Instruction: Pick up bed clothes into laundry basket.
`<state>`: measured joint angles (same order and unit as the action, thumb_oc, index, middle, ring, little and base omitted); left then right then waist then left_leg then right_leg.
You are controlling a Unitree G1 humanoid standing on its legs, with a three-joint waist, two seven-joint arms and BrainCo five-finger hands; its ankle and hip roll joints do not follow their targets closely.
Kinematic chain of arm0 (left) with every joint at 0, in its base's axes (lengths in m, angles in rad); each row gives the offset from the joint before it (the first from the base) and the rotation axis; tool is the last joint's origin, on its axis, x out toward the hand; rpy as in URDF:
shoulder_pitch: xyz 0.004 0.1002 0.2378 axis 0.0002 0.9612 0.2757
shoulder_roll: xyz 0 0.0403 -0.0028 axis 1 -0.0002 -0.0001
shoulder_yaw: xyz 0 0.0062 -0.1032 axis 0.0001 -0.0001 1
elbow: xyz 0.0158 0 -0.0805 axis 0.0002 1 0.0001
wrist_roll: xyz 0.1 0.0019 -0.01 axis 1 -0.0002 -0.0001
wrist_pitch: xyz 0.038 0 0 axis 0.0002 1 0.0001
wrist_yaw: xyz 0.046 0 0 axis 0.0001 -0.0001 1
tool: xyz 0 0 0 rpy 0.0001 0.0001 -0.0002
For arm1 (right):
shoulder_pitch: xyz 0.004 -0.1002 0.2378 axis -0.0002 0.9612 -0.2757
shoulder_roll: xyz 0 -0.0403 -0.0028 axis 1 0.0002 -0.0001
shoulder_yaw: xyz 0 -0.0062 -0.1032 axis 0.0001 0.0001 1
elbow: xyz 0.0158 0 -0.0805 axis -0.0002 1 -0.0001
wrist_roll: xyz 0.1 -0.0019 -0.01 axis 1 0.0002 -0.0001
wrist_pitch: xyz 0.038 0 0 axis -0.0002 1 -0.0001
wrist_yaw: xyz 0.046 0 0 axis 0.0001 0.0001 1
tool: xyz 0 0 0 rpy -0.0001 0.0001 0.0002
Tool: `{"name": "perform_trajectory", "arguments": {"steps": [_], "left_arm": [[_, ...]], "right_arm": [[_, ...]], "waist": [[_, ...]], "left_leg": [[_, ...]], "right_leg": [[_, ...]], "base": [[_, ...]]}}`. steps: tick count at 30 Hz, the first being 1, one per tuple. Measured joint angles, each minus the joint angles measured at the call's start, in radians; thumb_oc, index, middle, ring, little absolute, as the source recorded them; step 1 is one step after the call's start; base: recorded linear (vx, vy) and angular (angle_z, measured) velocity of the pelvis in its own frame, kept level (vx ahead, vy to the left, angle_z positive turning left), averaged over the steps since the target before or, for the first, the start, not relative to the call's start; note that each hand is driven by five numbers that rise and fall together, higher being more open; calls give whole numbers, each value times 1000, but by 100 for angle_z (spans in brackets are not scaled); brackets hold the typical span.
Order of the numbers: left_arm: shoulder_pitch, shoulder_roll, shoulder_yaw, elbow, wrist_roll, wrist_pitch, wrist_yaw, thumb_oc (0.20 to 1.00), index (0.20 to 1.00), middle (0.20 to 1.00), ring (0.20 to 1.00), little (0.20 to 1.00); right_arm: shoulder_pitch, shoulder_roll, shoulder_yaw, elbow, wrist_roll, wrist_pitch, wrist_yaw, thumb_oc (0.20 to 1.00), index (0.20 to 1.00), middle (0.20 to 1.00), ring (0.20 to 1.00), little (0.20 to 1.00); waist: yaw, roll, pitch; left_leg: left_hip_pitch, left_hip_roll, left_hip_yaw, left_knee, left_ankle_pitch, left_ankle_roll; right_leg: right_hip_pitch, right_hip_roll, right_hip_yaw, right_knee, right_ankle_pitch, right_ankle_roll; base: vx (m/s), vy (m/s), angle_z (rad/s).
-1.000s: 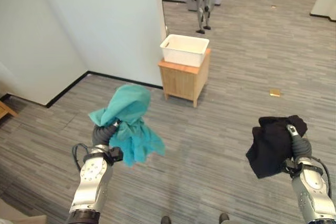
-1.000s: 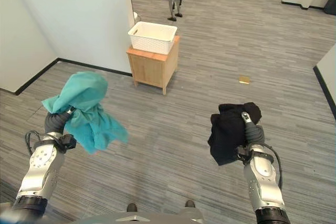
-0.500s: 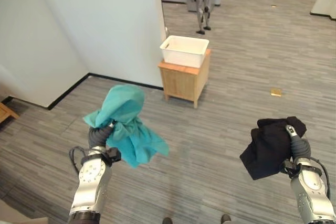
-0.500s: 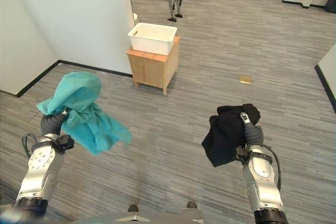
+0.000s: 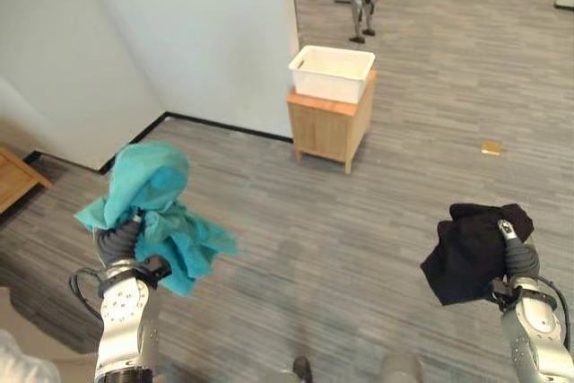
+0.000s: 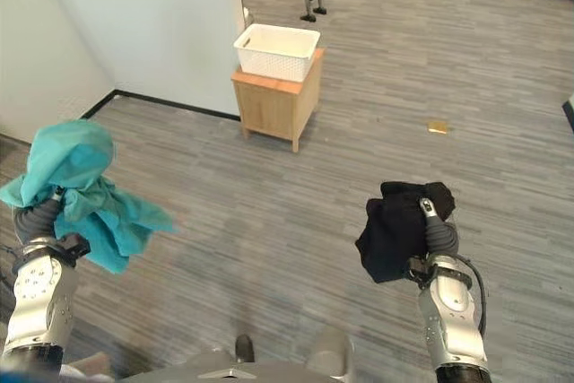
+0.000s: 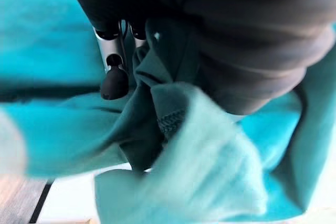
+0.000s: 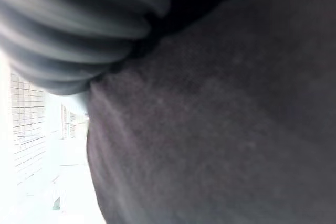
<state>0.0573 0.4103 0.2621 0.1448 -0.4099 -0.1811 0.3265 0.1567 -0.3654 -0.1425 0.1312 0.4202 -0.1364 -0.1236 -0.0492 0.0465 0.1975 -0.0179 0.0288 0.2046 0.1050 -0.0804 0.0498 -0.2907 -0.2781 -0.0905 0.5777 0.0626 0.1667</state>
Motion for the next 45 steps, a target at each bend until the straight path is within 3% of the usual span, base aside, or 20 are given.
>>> {"name": "perform_trajectory", "arguments": {"steps": [3,4,6,7,8,9,12,14,16,17,18,19,20,23,25,31,32,39,42,45], "left_arm": [[-70,34,6,-10,0,-6,-4,200,200,200,200,200],[-87,28,14,-4,-1,-6,-2,200,200,200,200,200],[-122,20,-40,16,-2,-12,-12,200,200,200,200,200],[-138,34,-57,22,-2,-14,-21,200,200,200,200,200],[-164,34,-69,35,-3,-15,-29,200,200,200,200,200],[-170,-5,-75,54,-4,-13,-31,200,200,200,200,200],[-80,-55,-88,38,-9,-8,-73,200,200,200,200,200],[-42,-62,-86,25,-22,-10,-74,200,200,200,200,200],[-40,-58,-81,28,-23,-12,-72,200,200,200,200,200],[-58,-51,-112,25,-50,-12,-71,200,200,200,200,200],[-61,-53,-130,26,-54,-12,-72,200,200,200,200,200],[-32,-57,-147,9,-57,-11,-75,200,200,200,200,200],[-24,-49,-143,6,-58,-11,-76,200,200,200,200,200],[-47,-33,-139,5,-58,-9,-90,200,200,200,200,200],[-52,-32,-142,6,-58,-10,-99,200,200,200,200,200],[-55,-32,-136,10,-57,-13,-99,200,200,200,200,200],[-55,-33,-135,21,-57,-13,-100,200,200,200,200,200],[-59,-37,-135,25,-58,-13,-106,200,200,200,200,200],[-63,-36,-135,25,-57,-13,-103,200,200,200,200,200],[-67,-39,-142,29,-57,-13,-100,200,200,200,200,200]], "right_arm": [[8,-2,-3,-21,1,-3,1,200,200,200,200,200],[0,-2,-3,-16,1,-3,3,200,200,200,200,200],[18,11,-10,-17,14,-3,0,200,200,200,200,200],[22,32,-18,-26,15,-3,-1,200,200,200,200,200],[30,30,-16,-50,17,-16,-1,200,200,200,200,200],[11,-2,-15,-27,16,-14,1,200,200,200,200,200],[26,-17,-15,-26,17,0,1,200,200,200,200,200],[22,-31,-16,-24,21,-1,-1,200,200,200,200,200],[2,-32,-7,-6,31,-9,0,200,200,200,200,200],[-10,-34,-2,41,46,-16,0,200,200,200,200,200],[0,-31,-12,55,52,-11,0,200,200,200,200,200],[2,-31,-13,53,63,-14,-9,200,200,200,200,200],[-11,-29,-13,44,67,-27,-23,200,200,200,200,200],[-55,-34,-24,31,73,-41,-37,200,200,200,200,200],[-65,-34,-23,31,89,-45,-39,200,200,200,200,200],[-38,-36,0,43,88,-41,-31,200,200,200,200,200],[-33,-37,-1,43,88,-39,-26,200,200,200,200,200],[-29,-37,-13,42,87,-39,-21,200,200,200,200,200],[-59,-30,-12,42,87,-39,-21,200,200,200,200,200],[-78,-33,1,44,87,-39,-20,200,200,200,200,200]], "waist": [[-40,-33,47],[-35,-44,59],[-82,-45,62],[-112,-77,54],[-146,-99,57],[-142,-70,81],[-140,-24,55],[-140,-1,29],[-136,-9,25],[-124,-73,30],[-98,-97,27],[-52,-117,8],[-47,-137,3],[-49,-142,7],[-38,-127,10],[-2,-84,17],[13,-82,20],[22,-75,23],[25,-73,22],[21,-59,21]], "left_leg": [[-35,-31,-25,0,48,21],[-34,-40,-23,15,46,23],[-51,-51,-42,-21,27,-5],[-75,-84,-59,-6,-26,-26],[-120,-74,-40,219,-80,0],[-84,-42,-49,289,-170,-16],[-16,-5,-57,212,-174,-46],[-8,72,-81,209,-179,-114],[-42,118,-101,330,-150,-184],[-107,123,-181,516,-48,-283],[-141,130,-188,599,14,-259],[-212,165,-164,714,121,-172],[-249,210,-129,744,113,-153],[-244,267,45,539,104,-167],[-211,234,77,330,106,-173],[-177,111,-59,-46,139,-162],[-163,102,-96,-77,145,-157],[-166,89,-105,-78,159,-141],[-166,72,-80,-39,165,-122],[-104,47,-19,-65,158,-74]], "right_leg": [[-15,25,-4,-144,-74,63],[-10,18,3,-183,-86,63],[-1,65,-7,-346,-105,47],[1,42,-1,-412,-110,48],[52,22,17,-483,-96,71],[60,38,1,-448,-3,61],[49,71,-32,-366,-3,22],[69,144,-70,-359,-35,-84],[81,182,-94,-314,-83,-123],[104,181,-131,-240,-169,-174],[117,179,-121,-236,-182,-188],[146,200,-119,-252,-204,-212],[170,216,-132,-282,-182,-217],[220,249,-150,-369,-157,-249],[270,269,-143,-422,-151,-251],[355,339,-74,-528,-145,-241],[373,349,-67,-544,-126,-263],[447,382,26,-607,-130,-251],[454,369,86,-606,-152,-218],[421,337,117,-481,-222,-140]], "base": [[426,-129,11],[408,-135,8],[409,-141,43],[359,-163,103],[357,-187,71],[234,-133,20],[428,-301,-13],[302,-343,17],[385,-496,37],[475,-565,46],[278,-286,20],[327,-188,-20],[318,-126,-15],[342,-3,9],[317,60,-13],[325,58,-34],[228,40,-53],[331,153,-41],[249,192,-48],[182,198,-50]]}}
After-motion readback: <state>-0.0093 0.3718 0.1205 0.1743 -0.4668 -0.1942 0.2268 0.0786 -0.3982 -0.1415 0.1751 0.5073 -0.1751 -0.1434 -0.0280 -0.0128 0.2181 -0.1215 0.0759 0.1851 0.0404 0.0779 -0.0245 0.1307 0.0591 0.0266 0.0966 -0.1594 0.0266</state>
